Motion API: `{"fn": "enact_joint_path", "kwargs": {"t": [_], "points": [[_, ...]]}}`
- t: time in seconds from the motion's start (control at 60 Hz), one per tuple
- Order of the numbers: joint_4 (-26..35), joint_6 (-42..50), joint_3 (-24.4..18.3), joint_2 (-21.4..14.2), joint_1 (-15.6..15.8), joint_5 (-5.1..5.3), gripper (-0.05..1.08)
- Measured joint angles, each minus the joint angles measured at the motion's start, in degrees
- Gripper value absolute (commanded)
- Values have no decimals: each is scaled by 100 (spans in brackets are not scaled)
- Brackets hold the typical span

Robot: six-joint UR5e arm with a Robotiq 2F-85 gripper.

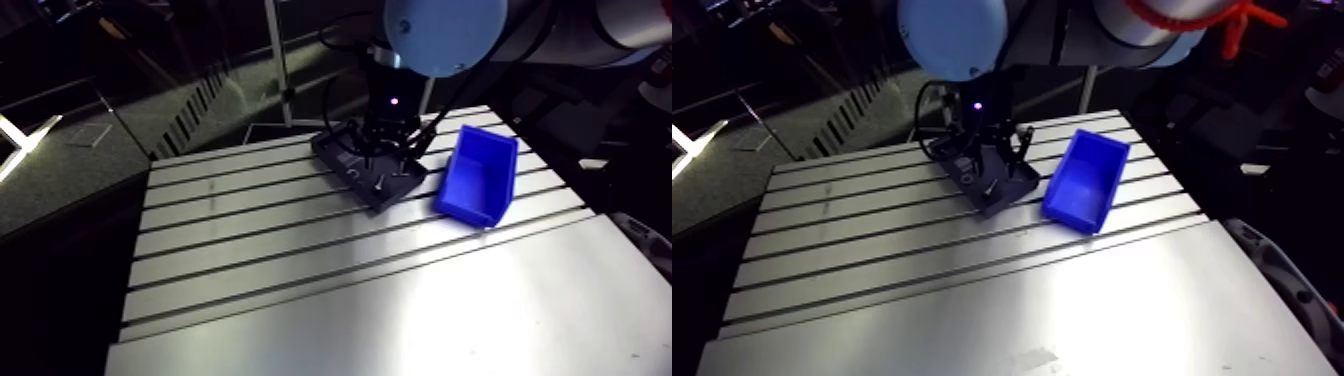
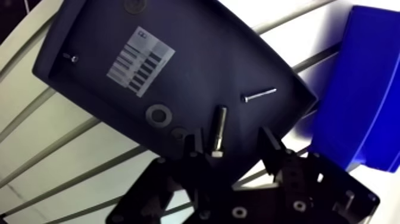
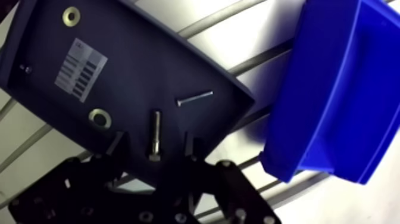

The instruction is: Pick up the M10 bolt from the tray and put it into the blue bin.

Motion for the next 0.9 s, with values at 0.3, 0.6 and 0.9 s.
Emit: {"fn": "enact_joint_path", "kwargs": {"t": [0.3, 0.6, 0.9], "points": [[-75, -11, 44, 51, 0, -1, 50], [-94, -5, 96, 76, 7, 3, 52], [-142, -9, 123, 118, 7, 2, 54]]}}
